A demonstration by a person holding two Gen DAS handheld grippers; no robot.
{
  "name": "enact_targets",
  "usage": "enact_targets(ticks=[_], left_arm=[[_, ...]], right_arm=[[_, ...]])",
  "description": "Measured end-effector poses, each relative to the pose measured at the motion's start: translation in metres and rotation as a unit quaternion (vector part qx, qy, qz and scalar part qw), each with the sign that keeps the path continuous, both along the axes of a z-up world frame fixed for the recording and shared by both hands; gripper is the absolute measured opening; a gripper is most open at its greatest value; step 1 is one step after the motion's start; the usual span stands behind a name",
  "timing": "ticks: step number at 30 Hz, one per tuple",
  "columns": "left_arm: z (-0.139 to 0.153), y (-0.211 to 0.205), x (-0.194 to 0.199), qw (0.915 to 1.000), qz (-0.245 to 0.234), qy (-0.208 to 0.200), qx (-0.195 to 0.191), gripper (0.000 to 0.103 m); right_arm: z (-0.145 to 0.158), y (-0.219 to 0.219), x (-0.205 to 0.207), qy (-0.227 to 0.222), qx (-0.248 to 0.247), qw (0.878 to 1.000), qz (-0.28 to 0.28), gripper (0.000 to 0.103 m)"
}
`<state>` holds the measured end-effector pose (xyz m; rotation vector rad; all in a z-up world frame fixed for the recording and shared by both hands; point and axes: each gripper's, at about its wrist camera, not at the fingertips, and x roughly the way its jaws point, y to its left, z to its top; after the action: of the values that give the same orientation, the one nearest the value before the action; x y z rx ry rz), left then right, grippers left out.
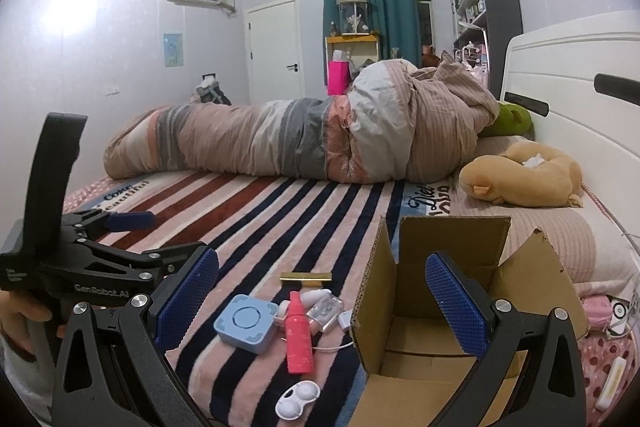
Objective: Organize rigid objects
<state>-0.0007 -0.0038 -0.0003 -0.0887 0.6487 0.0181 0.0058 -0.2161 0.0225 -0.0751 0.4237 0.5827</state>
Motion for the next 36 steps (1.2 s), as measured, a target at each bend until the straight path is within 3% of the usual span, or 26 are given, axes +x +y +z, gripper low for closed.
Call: enact_targets(ticks=[8,9,11,12,14,18,23,26,30,31,33,36], left_arm=[[-0.003,0.024,0.004,0.9997,0.001,-0.016,-0.018,0.103],[-0.003,0.031,0.004,0.9996,0.004,-0.019,-0.020,0.103],[-0.006,0.043,0.004,0.9993,0.009,-0.027,-0.023,0.103],[-0.009,0.051,0.004,0.9993,0.014,-0.027,-0.021,0.103],[-0.014,0.063,0.006,0.9993,0.025,-0.024,-0.015,0.103],[-0.034,0.089,0.010,0.9991,0.033,-0.015,-0.024,0.103],[-0.058,0.104,0.016,0.9991,0.032,0.003,-0.027,0.102],[-0.068,0.106,0.019,0.9990,0.028,0.011,-0.033,0.102],[-0.073,0.103,0.022,0.9991,0.021,0.013,-0.035,0.102],[-0.073,0.102,0.023,0.9992,0.019,0.013,-0.033,0.102],[-0.072,0.100,0.023,0.9993,0.014,0.012,-0.033,0.102],[-0.072,0.097,0.023,0.9988,-0.008,0.011,-0.047,0.102]], right_arm=[[0.017,0.009,-0.008,-0.027,0.011,0.999,0.015,0.101],[0.018,0.018,-0.011,-0.032,-0.004,0.999,0.015,0.097],[0.015,0.034,-0.015,-0.040,-0.029,0.999,0.021,0.075],[0.010,0.045,-0.016,-0.037,-0.039,0.998,0.030,0.069],[-0.002,0.063,-0.013,-0.007,-0.045,0.997,0.057,0.060],[-0.043,0.098,0.003,0.073,-0.082,0.991,0.079,0.059],[-0.110,0.113,0.040,0.163,-0.169,0.972,-0.002,0.059],[-0.145,0.108,0.060,0.206,-0.197,0.958,-0.025,0.056],[-0.175,0.106,0.080,0.241,-0.209,0.947,-0.030,0.044],[-0.179,0.104,0.084,0.248,-0.210,0.945,-0.033,0.033],[-0.182,0.104,0.091,0.261,-0.208,0.942,-0.031,0.030],[-0.180,0.103,0.086,0.239,-0.201,0.950,-0.026,0.028]])
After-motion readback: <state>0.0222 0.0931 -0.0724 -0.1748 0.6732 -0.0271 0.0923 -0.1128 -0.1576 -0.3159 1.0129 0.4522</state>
